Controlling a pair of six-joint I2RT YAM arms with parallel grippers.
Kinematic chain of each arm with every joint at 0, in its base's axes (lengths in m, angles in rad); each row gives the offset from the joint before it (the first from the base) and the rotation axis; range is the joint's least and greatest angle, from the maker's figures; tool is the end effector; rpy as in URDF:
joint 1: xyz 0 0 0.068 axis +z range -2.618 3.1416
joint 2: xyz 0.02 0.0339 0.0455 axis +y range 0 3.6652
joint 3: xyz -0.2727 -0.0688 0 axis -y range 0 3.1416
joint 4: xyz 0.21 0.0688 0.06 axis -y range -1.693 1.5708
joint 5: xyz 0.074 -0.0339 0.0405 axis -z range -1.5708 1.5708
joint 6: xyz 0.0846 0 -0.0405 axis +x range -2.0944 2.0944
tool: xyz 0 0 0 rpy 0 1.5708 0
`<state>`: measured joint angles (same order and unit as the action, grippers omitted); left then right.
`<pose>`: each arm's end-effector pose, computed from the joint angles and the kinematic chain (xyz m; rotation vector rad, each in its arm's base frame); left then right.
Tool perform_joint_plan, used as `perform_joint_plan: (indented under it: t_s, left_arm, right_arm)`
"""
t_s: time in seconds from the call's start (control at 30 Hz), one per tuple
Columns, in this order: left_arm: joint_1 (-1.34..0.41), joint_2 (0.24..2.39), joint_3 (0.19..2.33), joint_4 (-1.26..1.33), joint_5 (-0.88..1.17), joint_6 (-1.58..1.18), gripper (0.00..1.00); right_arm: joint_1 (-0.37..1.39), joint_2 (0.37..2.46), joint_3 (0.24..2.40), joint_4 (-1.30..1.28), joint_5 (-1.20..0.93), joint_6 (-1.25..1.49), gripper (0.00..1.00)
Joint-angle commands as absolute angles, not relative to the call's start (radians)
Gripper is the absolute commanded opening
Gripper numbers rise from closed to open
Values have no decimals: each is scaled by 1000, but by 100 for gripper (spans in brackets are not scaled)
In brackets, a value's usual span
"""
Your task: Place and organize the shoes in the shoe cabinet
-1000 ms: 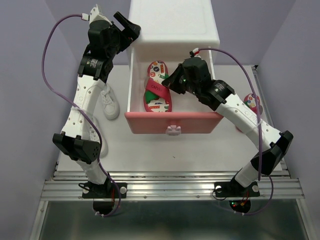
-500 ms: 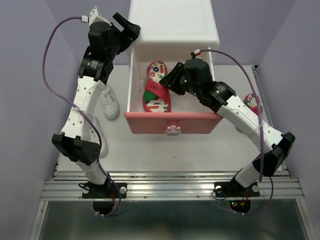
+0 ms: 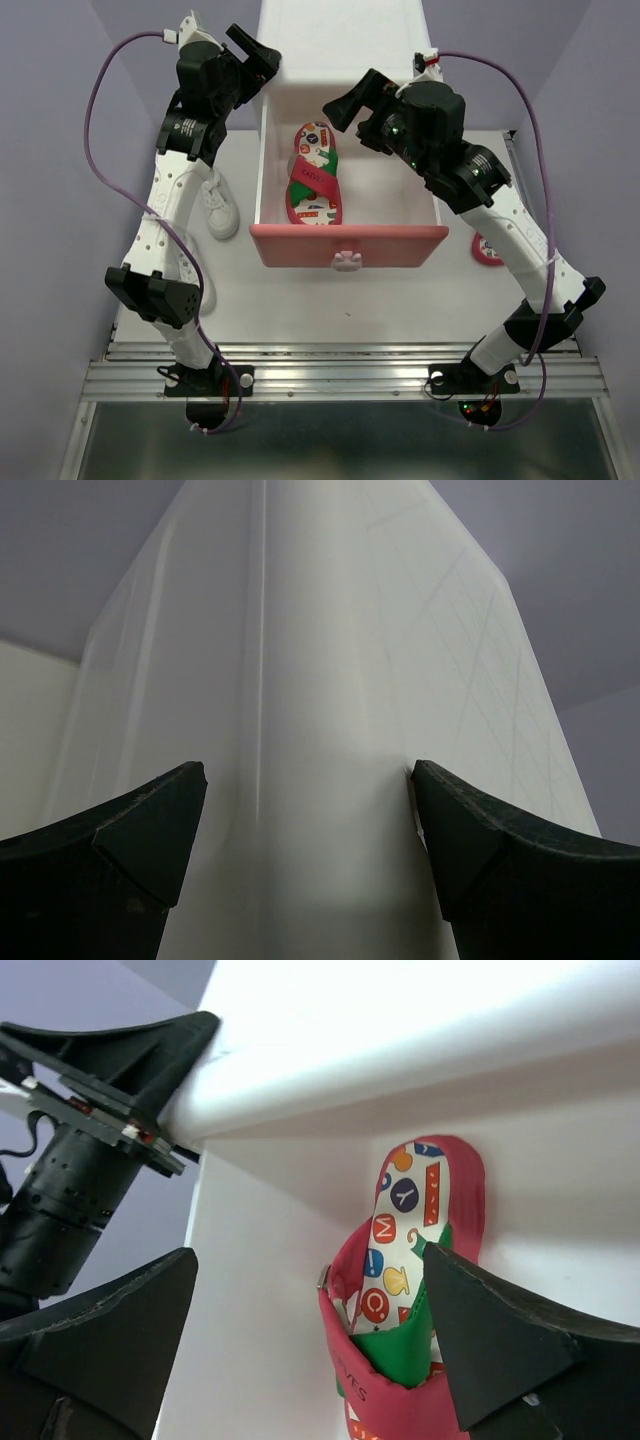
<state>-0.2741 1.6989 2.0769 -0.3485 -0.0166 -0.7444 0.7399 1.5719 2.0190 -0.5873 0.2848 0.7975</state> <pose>0.3723 -0.1032 0.5219 -0.3851 1.5486 -0.7897 0.2652 0.2099 0.5094 0.2722 1.7683 0.8894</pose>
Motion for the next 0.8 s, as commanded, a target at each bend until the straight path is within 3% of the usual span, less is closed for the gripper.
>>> perform_joint_plan:
  t_s: [0.0,0.3,0.47,0.67,0.77]
  left_arm:
    - [-247,1781,2069,-618,-106,-634,94]
    - [-247,1795,2095,-629,-87,-608,94]
    - [-247,1801,2105,-632,-78,-603,94]
    - [-249,1807,2108,-635,-60,-592,94]
    - [-249,1802,2106,-637,-60,-589,94]
  right_arm:
    - [739,1555,2135,-512,298,603,100]
    - [739,1554,2319,-597,549,431,100]
    - [651,1523,2281,-617,756,319,100]
    - [335,1479,2169,-689,632,411,100]
    - [113,1519,2145,-840,311,536,100]
